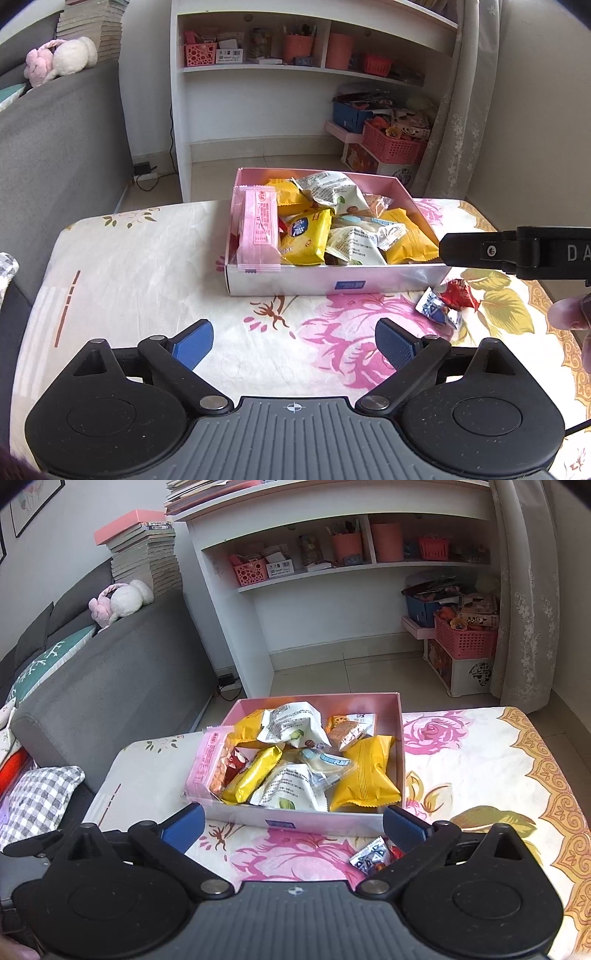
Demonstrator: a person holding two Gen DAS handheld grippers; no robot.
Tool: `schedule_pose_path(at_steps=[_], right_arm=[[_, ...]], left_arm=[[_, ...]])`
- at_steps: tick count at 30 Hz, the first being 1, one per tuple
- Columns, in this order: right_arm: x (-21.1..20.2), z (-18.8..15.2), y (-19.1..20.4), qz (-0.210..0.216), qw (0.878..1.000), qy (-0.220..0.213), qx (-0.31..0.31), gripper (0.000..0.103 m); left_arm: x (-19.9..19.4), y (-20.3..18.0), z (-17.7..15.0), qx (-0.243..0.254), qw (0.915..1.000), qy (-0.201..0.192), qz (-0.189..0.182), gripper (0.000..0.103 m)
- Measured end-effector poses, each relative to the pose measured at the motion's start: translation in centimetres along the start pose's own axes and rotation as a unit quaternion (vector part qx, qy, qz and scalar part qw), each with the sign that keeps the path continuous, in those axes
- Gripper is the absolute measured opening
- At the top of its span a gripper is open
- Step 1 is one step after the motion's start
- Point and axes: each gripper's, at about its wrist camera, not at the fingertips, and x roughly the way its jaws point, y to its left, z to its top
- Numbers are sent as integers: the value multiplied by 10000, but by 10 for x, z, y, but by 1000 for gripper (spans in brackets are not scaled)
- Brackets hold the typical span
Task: Organize snacks
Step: 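Withdraw both tools, moving the left tool to the blue-white candy and the right tool to the red candy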
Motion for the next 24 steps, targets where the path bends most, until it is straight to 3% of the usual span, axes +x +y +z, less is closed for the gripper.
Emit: schedule_pose_path(at_steps=[8, 14, 19, 24], right_arm=[[0, -27, -20, -97, 9995, 67, 304, 96], [0, -38, -27, -327, 9994, 78, -103, 96], [0, -38, -34, -347, 9992, 92, -165, 96], [7, -41, -39, -429, 9986, 210, -222, 96]], left_arm=[[0, -11, -18, 49, 9999, 163, 21, 101], [13, -12, -24, -17, 9990, 448, 8, 101], [20, -13, -21, -168, 9987, 477, -28, 101], [30, -24, -22, 6, 9987, 513, -53, 101]])
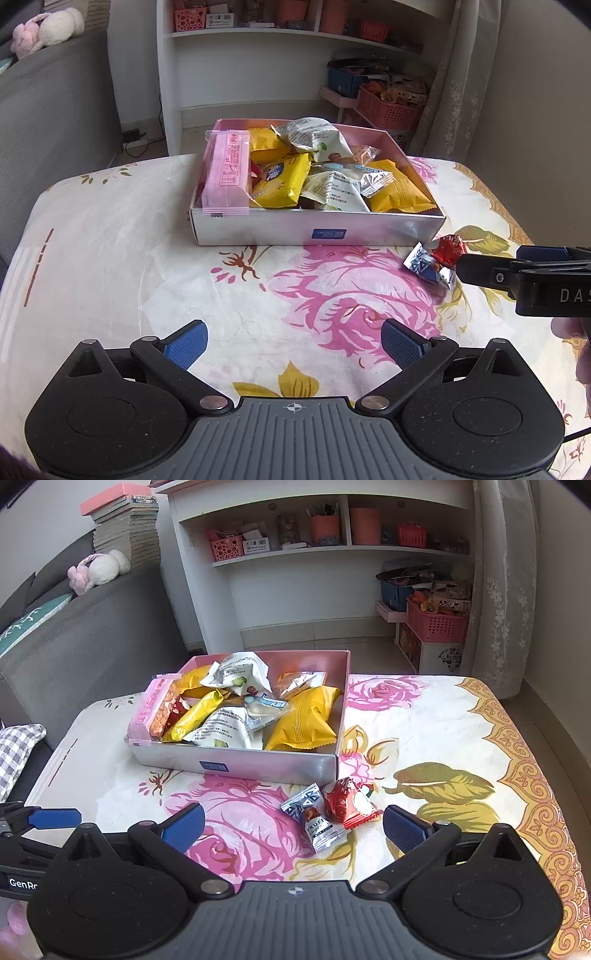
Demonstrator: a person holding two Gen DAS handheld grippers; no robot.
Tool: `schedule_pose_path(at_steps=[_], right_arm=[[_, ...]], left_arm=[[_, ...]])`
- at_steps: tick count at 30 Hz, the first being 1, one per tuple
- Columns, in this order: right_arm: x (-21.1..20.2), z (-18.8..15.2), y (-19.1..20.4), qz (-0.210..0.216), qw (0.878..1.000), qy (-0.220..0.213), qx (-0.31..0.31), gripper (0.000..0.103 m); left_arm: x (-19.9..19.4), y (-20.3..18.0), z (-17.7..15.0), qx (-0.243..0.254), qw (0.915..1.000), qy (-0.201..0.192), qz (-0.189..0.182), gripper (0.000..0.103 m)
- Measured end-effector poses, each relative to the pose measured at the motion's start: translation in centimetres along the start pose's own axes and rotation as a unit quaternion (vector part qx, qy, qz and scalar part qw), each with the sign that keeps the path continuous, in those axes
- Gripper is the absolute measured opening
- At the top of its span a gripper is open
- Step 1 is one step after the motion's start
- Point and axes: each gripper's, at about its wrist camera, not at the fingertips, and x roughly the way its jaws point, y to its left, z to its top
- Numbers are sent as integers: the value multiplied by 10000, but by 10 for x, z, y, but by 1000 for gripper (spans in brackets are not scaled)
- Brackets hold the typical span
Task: Organize snacks
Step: 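Withdraw both tools, moving the left tool to the blue-white candy and the right tool to the red candy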
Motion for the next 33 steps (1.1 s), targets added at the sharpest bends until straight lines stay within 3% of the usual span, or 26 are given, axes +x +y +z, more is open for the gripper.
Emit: schedule_pose_path(at_steps=[9, 21, 26, 33], right_arm=[[8, 2, -22, -168, 9996, 66, 239, 96], [22, 0, -61, -348, 9968, 277, 660, 97], [26, 4, -75, -165, 9949, 307, 945, 97], [39, 8, -87, 233, 9898, 328, 1370, 88]], left_arm=[[32, -27, 2, 280, 9996, -5, -53, 101], [61, -72, 7, 668, 9945, -347, -728, 101], [72, -89, 11, 802, 9898, -548, -1044, 99], [85, -101, 14, 1029, 9870, -704, -1014, 95]])
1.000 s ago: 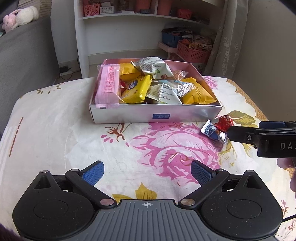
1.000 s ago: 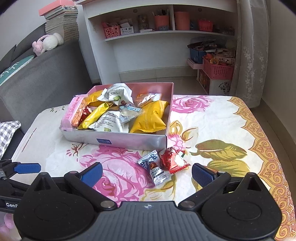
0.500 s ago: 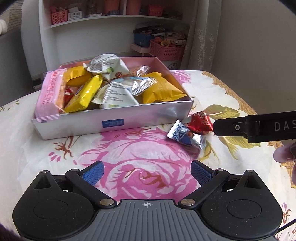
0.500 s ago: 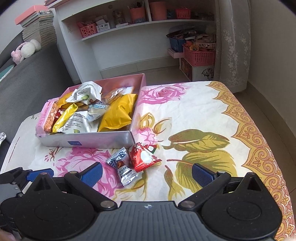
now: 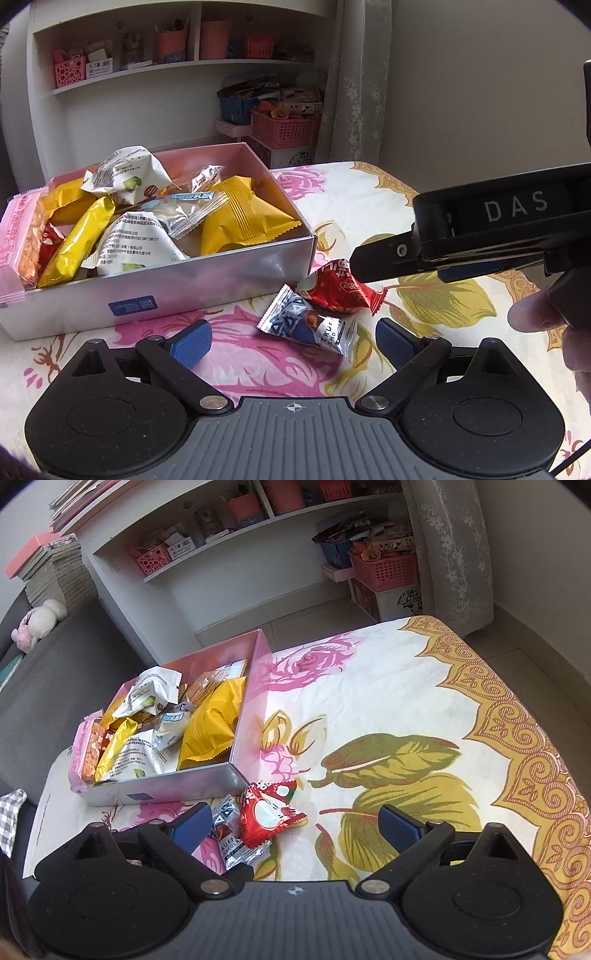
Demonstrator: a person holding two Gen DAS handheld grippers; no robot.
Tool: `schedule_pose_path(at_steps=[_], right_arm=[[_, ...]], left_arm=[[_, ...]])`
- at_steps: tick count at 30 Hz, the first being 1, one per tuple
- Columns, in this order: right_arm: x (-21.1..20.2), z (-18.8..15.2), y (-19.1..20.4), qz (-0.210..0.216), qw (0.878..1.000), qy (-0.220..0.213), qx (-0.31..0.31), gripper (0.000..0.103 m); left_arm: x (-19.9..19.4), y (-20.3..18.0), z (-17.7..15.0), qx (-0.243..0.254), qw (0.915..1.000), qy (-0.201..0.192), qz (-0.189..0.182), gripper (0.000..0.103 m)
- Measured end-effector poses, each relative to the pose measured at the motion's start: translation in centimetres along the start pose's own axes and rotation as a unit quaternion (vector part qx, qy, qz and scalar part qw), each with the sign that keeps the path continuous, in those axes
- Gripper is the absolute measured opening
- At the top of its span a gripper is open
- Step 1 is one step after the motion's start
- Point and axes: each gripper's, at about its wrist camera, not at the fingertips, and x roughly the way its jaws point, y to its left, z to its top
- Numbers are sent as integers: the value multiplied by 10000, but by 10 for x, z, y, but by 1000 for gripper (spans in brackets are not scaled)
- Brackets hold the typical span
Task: Organize snacks
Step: 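Withdraw both tools, moving the left tool to the blue-white candy and the right tool to the red candy, then close the left tool on the blue-white candy while the right tool grasps the red candy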
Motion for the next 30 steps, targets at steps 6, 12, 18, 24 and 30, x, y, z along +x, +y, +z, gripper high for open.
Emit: schedule_pose_path(at_steps=[6, 12, 18, 24, 30], right_arm=[[12, 1, 6, 137, 9999, 59, 22, 77], [21, 1, 8, 148, 9998, 98, 134, 57], [26, 1, 7, 11, 9998, 52, 212, 30], [25, 0, 8, 25, 9999, 101, 87, 24], [17, -1, 3, -152, 9997, 166, 83, 24]], left_arm=[[3, 1, 3, -90, 9999, -41, -117, 81], [2, -7, 3, 155, 9996, 148, -156, 45], [0, 1, 0, 190, 9991, 370, -50, 23], [-13, 21, -2, -13, 9989, 456, 46, 15], [-27, 32, -3, -387, 9983, 385, -222, 22]])
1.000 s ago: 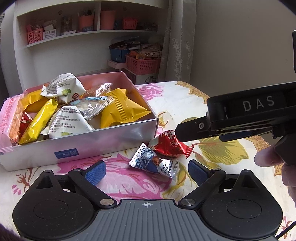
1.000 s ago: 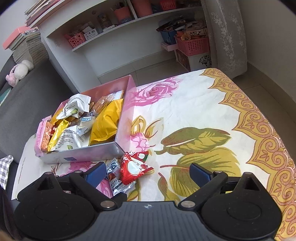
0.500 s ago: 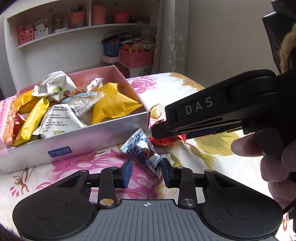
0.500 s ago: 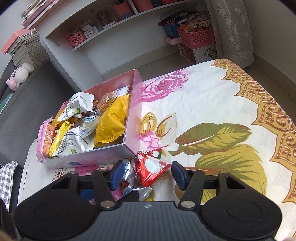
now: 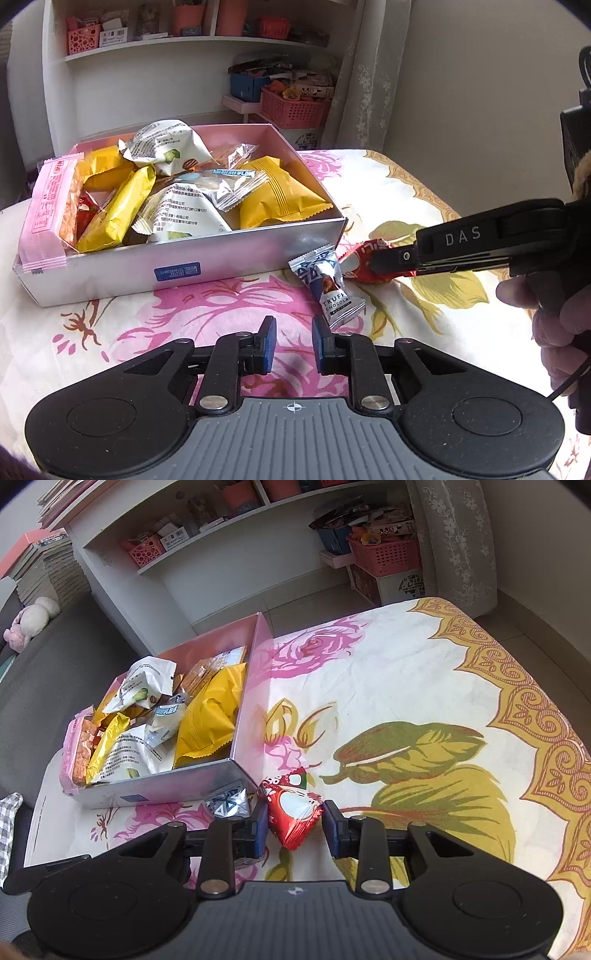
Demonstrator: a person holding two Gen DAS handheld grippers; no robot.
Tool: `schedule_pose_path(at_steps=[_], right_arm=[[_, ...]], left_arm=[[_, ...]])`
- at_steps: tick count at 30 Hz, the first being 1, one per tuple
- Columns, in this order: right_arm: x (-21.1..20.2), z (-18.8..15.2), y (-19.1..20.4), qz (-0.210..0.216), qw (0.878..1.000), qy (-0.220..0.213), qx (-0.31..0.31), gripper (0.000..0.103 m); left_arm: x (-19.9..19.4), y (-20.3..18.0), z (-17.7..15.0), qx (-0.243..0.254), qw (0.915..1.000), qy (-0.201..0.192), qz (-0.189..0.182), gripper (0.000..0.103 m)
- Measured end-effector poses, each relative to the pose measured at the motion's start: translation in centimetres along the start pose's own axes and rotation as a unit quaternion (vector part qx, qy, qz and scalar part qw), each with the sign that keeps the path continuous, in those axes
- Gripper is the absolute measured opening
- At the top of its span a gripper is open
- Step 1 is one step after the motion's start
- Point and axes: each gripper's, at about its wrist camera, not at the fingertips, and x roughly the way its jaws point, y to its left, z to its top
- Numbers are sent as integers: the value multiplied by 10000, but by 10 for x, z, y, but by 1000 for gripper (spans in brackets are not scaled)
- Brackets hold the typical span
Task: Organize snacks
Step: 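Close the left tool on the blue-white candy while the right tool grasps the red candy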
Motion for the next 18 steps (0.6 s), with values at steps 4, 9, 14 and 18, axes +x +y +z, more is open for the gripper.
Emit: schedule_pose_path(at_steps=[4, 9, 14, 18], right_arm=[[-6, -1, -10, -151, 9998, 15, 146, 24], [-11, -1, -24, -213, 9992, 17, 328, 24], [-13, -1, -29, -172, 9991, 66, 375, 24], [-13, -1, -28, -172, 9993, 80, 317, 24]], left_arm=[[6, -7, 4, -249, 9997, -77, -43, 38], [27, -20, 10, -633, 9979, -83, -45, 39], [40, -29, 12, -892, 9956, -264, 114, 39], [42, -38, 12, -830, 9955, -259, 370, 36]])
